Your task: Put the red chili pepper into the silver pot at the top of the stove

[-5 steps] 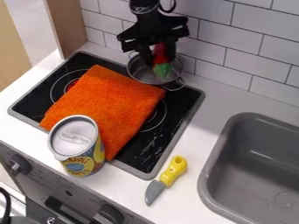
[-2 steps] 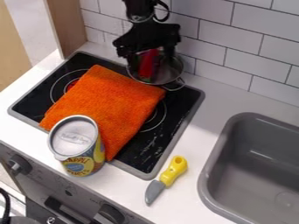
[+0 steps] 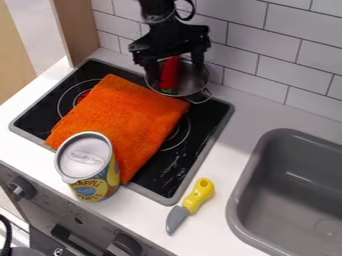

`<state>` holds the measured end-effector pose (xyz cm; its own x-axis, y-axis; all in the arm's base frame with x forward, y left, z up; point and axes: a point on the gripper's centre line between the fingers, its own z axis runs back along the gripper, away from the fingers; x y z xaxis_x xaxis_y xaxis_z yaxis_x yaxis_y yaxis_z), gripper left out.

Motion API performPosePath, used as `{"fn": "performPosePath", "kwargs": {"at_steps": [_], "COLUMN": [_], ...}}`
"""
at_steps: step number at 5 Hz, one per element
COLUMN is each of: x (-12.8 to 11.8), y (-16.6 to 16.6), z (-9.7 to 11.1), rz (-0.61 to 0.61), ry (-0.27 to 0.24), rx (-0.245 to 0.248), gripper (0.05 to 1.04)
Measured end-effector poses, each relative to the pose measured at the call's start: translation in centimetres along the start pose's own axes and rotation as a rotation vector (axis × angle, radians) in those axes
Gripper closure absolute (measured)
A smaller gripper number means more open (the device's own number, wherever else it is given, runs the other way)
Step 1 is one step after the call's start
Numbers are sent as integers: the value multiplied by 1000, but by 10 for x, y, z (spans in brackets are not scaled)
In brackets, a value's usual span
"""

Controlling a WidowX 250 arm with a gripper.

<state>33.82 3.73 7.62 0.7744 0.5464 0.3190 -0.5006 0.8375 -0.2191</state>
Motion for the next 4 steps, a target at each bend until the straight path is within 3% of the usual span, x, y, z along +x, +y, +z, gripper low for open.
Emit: {"fn": "performPosePath", "kwargs": {"at_steps": [1, 2, 3, 4], "x": [-24, -40, -42, -36], "y": [-6, 1, 18, 36], "z": [12, 19, 25, 28], "rz": [-117, -281, -446, -516], "ry": [5, 6, 52, 70], "rx": [-1, 35, 69, 79], "gripper": [85, 85, 85, 85]}}
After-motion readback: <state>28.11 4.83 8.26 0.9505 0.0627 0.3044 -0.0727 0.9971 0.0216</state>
